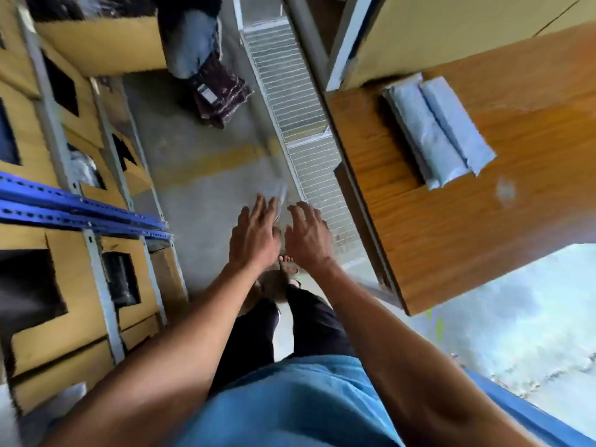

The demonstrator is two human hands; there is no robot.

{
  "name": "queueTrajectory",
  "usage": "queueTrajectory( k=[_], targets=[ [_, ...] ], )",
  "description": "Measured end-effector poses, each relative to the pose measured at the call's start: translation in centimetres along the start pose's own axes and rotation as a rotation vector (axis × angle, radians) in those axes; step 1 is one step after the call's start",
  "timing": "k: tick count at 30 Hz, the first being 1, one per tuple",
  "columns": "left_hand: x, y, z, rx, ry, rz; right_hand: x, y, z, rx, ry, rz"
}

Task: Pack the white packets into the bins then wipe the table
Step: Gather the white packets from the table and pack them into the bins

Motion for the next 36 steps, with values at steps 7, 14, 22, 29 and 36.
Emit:
queueTrajectory(
  k=[7, 14, 22, 29, 36],
  targets=[
    [-10.2, 1.8, -3.2, -0.08, -0.268, 0.186, -4.9, 8.7, -4.3, -0.357, -0.092, 0.059],
    [-17.9, 0.3, -4.2, -0.086, -0.42, 0.189, -13.9, 16.0, -5.1, -0.524, -0.226, 0.014],
    [-24.4, -4.1, -3.4, -0.216, -0.429, 0.207, -25.1, 22.4, -0.4, -0.549, -0.254, -0.009],
    [-30.5, -7.4, -0.9, -0.352, -0.248, 0.164, -30.5, 24.9, 6.8, -0.317, -0.12, -0.026],
    [-32.5, -7.6, 1.1, -0.467, -0.173, 0.179, -31.3, 25.1, 11.8, -0.123, -0.039, -0.001]
  ],
)
Point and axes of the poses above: each hand's wrist, its own z-axis towards the middle knuckle, its own y-axis out of the back of the hand, x = y × z, the point moved 4 cm from there along z, towards the middle knuckle, and after that the axes turned 2 degrees about -x, right-handed, at the moved point
